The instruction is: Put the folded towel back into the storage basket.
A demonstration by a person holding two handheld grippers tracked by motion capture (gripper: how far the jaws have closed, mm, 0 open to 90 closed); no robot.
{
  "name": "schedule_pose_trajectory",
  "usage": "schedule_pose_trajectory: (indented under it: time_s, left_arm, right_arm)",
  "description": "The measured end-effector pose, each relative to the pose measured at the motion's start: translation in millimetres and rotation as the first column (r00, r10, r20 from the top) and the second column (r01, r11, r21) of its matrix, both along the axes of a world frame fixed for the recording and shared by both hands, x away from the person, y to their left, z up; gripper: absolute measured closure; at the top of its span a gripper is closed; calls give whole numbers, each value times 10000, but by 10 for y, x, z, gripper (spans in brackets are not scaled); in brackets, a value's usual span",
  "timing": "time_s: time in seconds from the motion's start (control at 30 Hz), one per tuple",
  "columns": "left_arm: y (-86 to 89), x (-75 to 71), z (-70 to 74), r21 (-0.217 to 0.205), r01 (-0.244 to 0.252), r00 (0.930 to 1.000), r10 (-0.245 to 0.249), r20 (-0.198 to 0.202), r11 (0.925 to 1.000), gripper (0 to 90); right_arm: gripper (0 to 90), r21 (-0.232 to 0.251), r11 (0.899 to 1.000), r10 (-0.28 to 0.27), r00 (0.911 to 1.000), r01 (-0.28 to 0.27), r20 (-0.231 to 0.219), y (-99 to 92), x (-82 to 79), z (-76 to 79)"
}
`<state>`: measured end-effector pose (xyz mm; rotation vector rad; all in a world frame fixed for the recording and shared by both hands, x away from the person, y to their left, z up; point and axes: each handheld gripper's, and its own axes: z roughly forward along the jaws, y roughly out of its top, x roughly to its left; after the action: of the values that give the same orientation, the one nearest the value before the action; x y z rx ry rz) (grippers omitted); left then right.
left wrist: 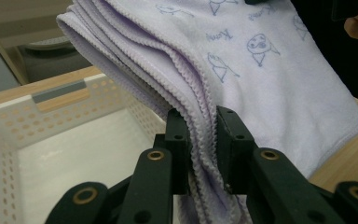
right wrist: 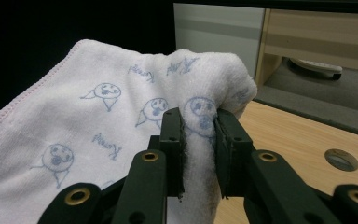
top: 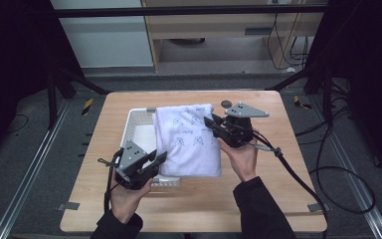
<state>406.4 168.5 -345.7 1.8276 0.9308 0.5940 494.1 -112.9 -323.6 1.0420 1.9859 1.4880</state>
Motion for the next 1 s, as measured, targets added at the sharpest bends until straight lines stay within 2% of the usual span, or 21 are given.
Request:
schedule_pose_trajectory:
  time_s: [0.67,1.0]
  left_arm:
    - [465,30,25,-208,-591,9982,592,59,9980,751]
    - [617,86,-11,-241,-937,9956,935,-82,9953,751]
  right_arm:
    - [751,-335,9983,490,9985,-481,256,531,148,73]
    - [751,-287,9980,570,9982,-564,180,707,228,16]
